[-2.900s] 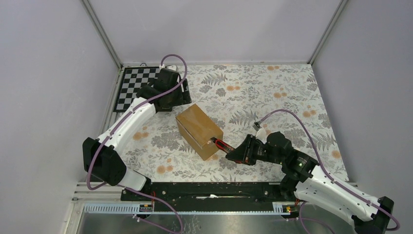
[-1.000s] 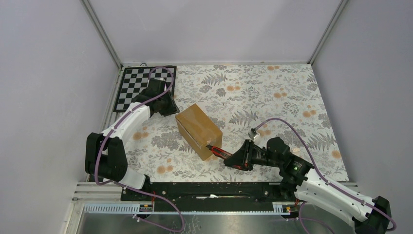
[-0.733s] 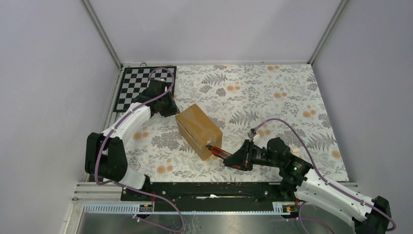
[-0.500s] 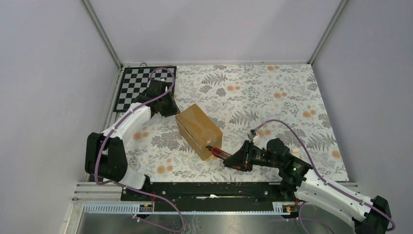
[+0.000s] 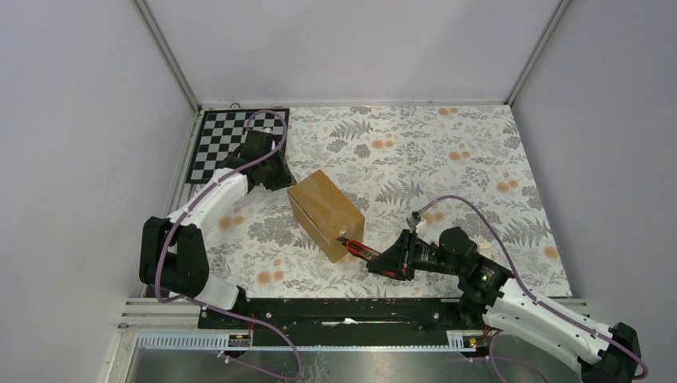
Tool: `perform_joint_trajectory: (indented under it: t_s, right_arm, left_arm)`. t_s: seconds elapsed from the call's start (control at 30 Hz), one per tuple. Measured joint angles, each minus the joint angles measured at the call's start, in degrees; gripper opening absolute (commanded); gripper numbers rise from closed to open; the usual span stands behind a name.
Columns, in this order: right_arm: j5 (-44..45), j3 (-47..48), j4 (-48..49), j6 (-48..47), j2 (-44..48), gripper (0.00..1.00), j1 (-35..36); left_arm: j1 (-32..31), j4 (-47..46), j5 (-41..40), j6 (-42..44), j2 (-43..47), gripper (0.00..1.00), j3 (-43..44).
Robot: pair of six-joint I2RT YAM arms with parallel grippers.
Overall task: Unpack the express box
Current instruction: Cut the express box at the center of the board.
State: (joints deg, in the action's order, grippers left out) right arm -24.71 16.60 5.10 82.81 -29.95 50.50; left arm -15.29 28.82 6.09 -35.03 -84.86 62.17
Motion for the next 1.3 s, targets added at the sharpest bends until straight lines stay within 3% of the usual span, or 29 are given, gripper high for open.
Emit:
perform_joint_trajectory:
  t_s: [0.63,1.3]
  right_arm:
    - [0.13,-2.73,4.66,2.05,-0.2,0.0,0.02]
    - [0.59,-2.78,3.21,1.88,1.11,0.0,0.0]
  left_arm:
    - [-0.68,-0.28,0.09,-0.57,0.0,0.24,-0.85]
    - [-1.22,-0.68,0.15,-1.03,0.0,0.23,-0.92]
